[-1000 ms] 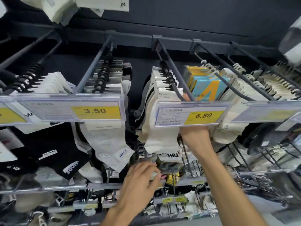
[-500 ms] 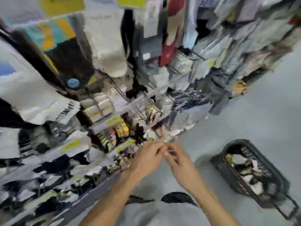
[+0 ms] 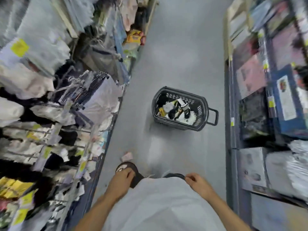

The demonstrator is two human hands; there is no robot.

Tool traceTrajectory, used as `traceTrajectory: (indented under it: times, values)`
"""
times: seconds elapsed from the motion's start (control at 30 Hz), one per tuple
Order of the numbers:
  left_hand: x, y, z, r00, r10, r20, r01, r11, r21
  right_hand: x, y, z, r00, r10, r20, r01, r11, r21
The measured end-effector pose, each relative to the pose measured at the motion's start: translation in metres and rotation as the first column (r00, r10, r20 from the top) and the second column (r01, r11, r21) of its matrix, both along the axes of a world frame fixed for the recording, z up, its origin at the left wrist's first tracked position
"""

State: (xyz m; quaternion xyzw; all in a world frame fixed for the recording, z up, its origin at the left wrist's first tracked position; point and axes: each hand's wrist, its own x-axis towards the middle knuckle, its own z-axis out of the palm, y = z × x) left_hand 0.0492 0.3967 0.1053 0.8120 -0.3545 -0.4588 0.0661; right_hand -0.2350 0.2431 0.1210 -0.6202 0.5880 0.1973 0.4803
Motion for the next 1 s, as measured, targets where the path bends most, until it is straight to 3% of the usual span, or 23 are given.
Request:
traceTrajectory:
  times: [0.13, 0.27, 0.43, 0.63, 0.83, 1.0]
  values:
    - [0.018, -0.06, -0.008, 0.999, -0.034, -0.022, 0.035, 0.999, 0.014, 0.012, -0.028, -0.017, 0.991, -0.128, -0.037, 0.13, 0.99, 0.059]
    - [0.038, -0.132, -0.024, 0.996, -0.08, -0.049, 0.082, 0.996, 0.041, 0.046, -0.082, -0.029, 0.989, -0.138, -0.048, 0.142, 0.986, 0.086]
    - [0.088, -0.244, -0.046, 0.975, -0.192, -0.11, 0.206, 0.969, 0.134, 0.092, -0.167, -0.036, 0.959, -0.265, -0.097, 0.271, 0.961, 0.05]
    - [0.138, -0.392, -0.105, 0.89, -0.443, -0.109, 0.456, 0.862, 0.222, 0.127, -0.299, -0.082, 0.854, -0.516, 0.064, 0.51, 0.855, 0.094]
    - [0.12, -0.529, -0.205, 0.882, -0.465, -0.073, 0.471, 0.868, 0.157, 0.134, -0.398, -0.203, 0.761, -0.643, 0.084, 0.637, 0.765, 0.094]
    - [0.065, -0.584, -0.317, 0.954, -0.251, -0.166, 0.263, 0.964, 0.052, 0.128, -0.459, -0.347, 0.79, -0.612, 0.027, 0.612, 0.79, -0.017]
